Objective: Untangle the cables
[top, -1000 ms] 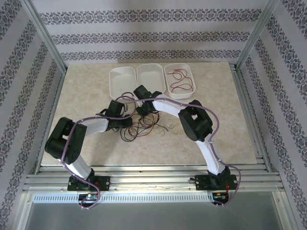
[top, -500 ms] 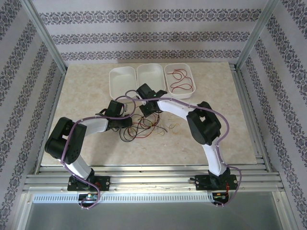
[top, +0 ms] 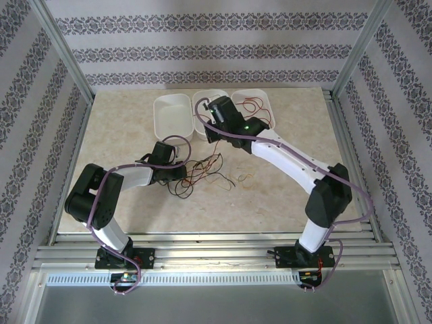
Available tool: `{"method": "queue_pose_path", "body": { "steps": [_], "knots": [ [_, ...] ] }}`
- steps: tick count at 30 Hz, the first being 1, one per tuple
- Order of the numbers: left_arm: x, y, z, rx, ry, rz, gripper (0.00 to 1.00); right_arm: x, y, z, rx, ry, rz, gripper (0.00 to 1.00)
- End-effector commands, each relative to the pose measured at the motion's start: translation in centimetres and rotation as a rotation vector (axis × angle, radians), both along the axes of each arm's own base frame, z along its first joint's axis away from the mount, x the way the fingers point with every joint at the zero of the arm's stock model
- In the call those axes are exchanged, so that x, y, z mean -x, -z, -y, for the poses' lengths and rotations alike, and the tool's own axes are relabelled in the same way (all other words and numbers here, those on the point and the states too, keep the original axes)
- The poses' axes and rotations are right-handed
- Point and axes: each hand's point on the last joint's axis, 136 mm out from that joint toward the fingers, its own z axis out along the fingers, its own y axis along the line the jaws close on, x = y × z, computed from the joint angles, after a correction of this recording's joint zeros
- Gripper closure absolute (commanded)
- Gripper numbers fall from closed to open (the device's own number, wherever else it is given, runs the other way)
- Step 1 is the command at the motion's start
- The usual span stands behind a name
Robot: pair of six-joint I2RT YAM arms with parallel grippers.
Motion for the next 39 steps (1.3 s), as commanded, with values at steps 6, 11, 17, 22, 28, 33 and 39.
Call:
{"method": "queue_pose_path", "body": {
  "steps": [6,11,17,22,28,33,39],
  "knots": [
    [0.3,1.3,-0.6,0.0,-0.026,-0.029,0.91,2.4,-10.3,3.0,-0.137,0.05,0.18,1.0],
    [0.3,1.5,-0.7,-0.005,-0.026,-0.032,0.95,4.1,-15.4,5.4,-0.166,0.067,0.282,1.0],
    [0.2,1.7,-0.7,0.0,-0.032,-0.04,0.98,5.3,-20.3,7.8,-0.192,0.086,0.386,1.0],
    [0.3,1.8,-0.7,0.001,-0.035,-0.044,0.99,5.8,-23.4,9.0,-0.199,0.09,0.455,1.0],
    [0.3,2.0,-0.6,0.008,-0.041,-0.044,1.0,6.2,-27.6,9.9,-0.188,0.09,0.539,1.0],
    [-0.1,1.8,-0.2,0.028,-0.036,-0.034,1.0,6.4,-30.9,10.5,-0.181,0.098,0.613,1.0],
    [-2.7,-2.8,2.0,0.144,-0.001,0.087,0.93,5.8,-29.9,9.3,-0.207,0.073,0.582,1.0]
  ]
}}
